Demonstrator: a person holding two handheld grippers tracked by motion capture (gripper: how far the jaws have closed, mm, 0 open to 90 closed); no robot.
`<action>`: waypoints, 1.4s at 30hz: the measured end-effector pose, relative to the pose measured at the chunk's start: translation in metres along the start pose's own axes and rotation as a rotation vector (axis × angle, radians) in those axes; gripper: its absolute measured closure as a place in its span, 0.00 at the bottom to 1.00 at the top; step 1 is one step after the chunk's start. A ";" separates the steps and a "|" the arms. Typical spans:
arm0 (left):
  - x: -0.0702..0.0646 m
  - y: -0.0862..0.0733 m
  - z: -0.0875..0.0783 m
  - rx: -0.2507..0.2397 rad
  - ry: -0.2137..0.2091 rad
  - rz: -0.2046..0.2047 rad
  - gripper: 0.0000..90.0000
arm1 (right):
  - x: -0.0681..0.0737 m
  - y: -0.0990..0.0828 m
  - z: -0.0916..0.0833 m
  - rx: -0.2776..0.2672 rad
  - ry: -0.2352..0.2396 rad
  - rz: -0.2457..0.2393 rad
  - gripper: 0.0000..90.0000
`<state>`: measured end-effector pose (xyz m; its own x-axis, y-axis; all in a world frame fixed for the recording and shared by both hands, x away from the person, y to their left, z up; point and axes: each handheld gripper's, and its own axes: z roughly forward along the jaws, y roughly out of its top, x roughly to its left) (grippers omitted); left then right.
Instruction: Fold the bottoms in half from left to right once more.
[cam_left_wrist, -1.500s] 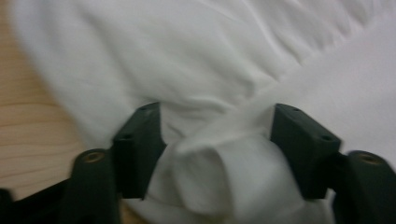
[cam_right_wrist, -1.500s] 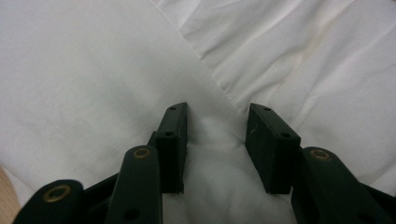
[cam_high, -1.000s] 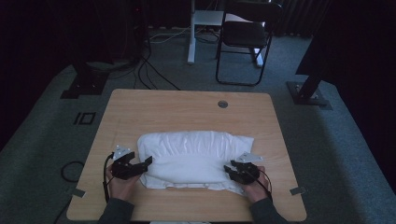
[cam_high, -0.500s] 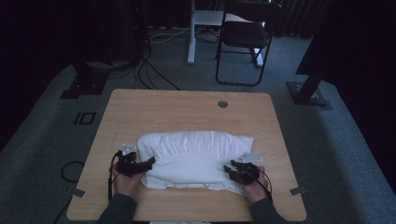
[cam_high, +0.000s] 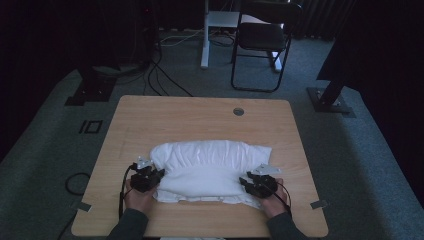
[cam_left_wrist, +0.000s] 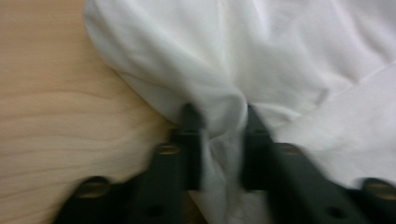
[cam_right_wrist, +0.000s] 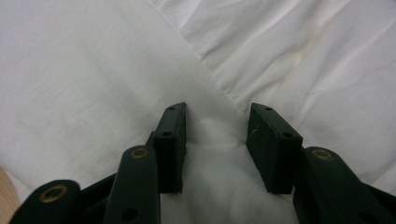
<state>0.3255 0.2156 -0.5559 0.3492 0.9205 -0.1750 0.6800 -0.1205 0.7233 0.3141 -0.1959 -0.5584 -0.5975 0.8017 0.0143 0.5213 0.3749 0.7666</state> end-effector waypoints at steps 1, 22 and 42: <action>0.001 0.000 -0.001 0.000 -0.006 -0.004 0.93 | 0.000 0.000 0.000 0.000 0.001 0.000 0.63; 0.001 0.052 -0.054 -0.242 -0.137 0.015 0.96 | 0.013 0.061 -0.004 -0.084 0.044 -0.069 0.52; -0.066 0.124 -0.076 -0.373 -0.304 0.186 0.96 | 0.060 0.072 0.078 0.005 0.134 -0.082 0.55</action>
<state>0.3376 0.1681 -0.4039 0.6517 0.7400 -0.1663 0.3313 -0.0805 0.9401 0.3636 -0.0841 -0.5524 -0.7143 0.6988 0.0376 0.4699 0.4392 0.7657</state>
